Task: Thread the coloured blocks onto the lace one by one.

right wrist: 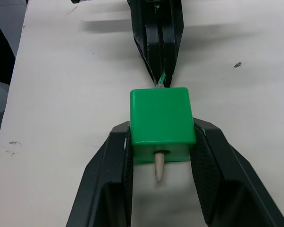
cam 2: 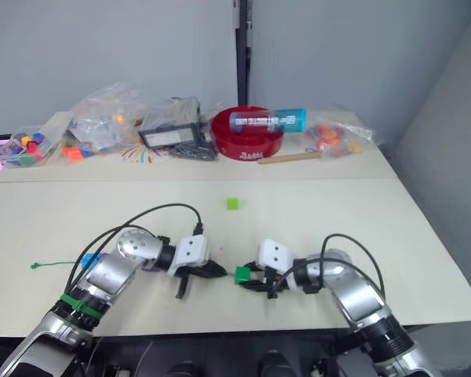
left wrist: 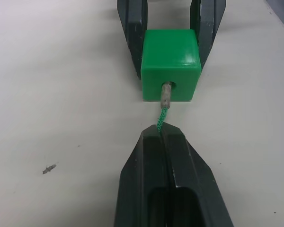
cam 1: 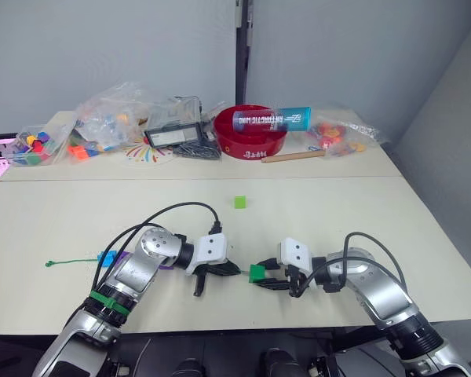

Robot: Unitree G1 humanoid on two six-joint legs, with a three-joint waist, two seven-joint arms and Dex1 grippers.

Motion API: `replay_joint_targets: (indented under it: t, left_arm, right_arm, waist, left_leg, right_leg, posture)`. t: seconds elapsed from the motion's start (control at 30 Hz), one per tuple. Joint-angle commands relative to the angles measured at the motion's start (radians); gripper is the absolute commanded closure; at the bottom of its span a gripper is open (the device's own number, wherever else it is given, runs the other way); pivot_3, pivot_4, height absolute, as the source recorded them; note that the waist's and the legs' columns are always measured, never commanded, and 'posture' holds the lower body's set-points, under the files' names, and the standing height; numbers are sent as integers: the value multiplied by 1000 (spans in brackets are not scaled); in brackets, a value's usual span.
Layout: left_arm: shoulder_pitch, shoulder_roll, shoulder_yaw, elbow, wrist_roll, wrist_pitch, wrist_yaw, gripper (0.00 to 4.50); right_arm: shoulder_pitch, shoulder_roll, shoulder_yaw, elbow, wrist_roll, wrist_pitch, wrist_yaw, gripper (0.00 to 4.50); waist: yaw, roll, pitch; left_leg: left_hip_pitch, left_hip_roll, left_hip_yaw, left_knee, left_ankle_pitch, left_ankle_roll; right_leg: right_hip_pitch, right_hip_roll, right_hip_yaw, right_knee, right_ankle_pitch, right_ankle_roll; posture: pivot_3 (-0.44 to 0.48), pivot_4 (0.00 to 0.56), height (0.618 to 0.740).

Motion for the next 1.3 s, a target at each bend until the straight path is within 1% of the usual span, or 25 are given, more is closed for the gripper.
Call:
replay_joint_targets:
  t: [0.03, 0.23, 0.5, 0.7, 0.77, 0.8, 1.03, 1.1, 1.13, 1.23, 1.3]
  left_arm:
    - [-8, -10, -3, -19, 3, -4, 6, 4500]
    - [-7, -16, -10, -44, -1, 6, 2, 4500]
    - [-29, -66, -43, -29, 19, 9, 14, 4500]
    - [-39, -76, -31, -21, 40, 28, 32, 4500]
    - [-33, -69, -12, -37, 21, 51, 30, 4500]
    - [-29, -62, -3, -48, 11, 57, 25, 3902]
    - [-6, -28, 30, -115, -17, 98, 18, 1651]
    - [8, -12, 27, -140, -15, 97, 15, 975]
    - [13, -7, 25, -154, -24, 102, 7, 675]
    - [16, -11, 20, -180, -46, 128, -4, 663]
    - [13, -18, 14, -182, -40, 132, 3, 663]
  right_arm:
    - [-11, 3, -14, -24, 6, 0, -2, 3350]
    - [-16, 7, -11, -18, 2, -1, -4, 3350]
    - [-36, 32, 7, -9, -12, 3, -12, 3350]
    - [-52, 49, 14, -2, -19, 5, -9, 3350]
    - [-56, 52, 15, 3, -21, 5, -7, 3350]
    - [-57, 54, 15, 4, -21, 5, -6, 3350]
    - [-52, 57, 14, 0, -24, 29, 1, 3350]
    - [-46, 54, 0, -14, -8, 57, -1, 2279]
    - [-42, 43, -13, -24, 2, 73, 2, 1941]
    - [-26, 0, -52, -49, 13, 88, 4, 919]
    - [-9, -28, -69, -65, 26, 91, 8, 224]
  waist:
    - [0, 0, 0]
    - [0, 0, 0]
    - [0, 0, 0]
    - [0, 0, 0]
    - [-1, 0, 0]
    - [-1, 0, 0]
    - [-1, 0, 0]
    - [-1, 0, 0]
    - [-1, 0, 0]
    - [1, 0, 0]
    - [2, 0, 0]
  left_leg:
    - [0, 0, 0, 0, 0, 0]
    - [0, 0, 0, 0, 0, 0]
    - [0, 0, 0, 0, 0, 0]
    - [0, 0, 0, 0, 0, 0]
    - [0, 0, 0, 0, 0, 0]
    - [0, 0, 0, 0, 0, 0]
    - [0, 0, 0, 0, 0, 0]
    - [0, 0, 0, 0, 0, 0]
    - [0, 0, 0, 0, 0, 0]
    - [0, 0, 0, 0, 0, 0]
    - [0, 0, 0, 0, 0, 0]
  right_leg:
    - [0, 0, 0, 0, 0, 0]
    - [0, 0, 0, 0, 0, 0]
    - [0, 0, 0, 0, 0, 0]
    - [0, 0, 0, 0, 0, 0]
    - [0, 0, 0, 0, 0, 0]
    - [0, 0, 0, 0, 0, 0]
    - [0, 0, 0, 1, 0, 0]
    - [0, 0, 0, 1, 0, 0]
    - [0, 0, 0, 1, 0, 0]
    - [0, 0, 0, 1, 0, 0]
    - [0, 0, 0, 0, 0, 0]
  posture:
    - [0, 150, 731]
    - [0, 150, 731]
    - [0, 150, 731]
    - [0, 150, 731]
    - [0, 150, 731]
    - [0, 150, 731]
    - [0, 150, 731]
    - [0, 150, 731]
    - [0, 150, 731]
    - [0, 150, 731]
    - [0, 150, 731]
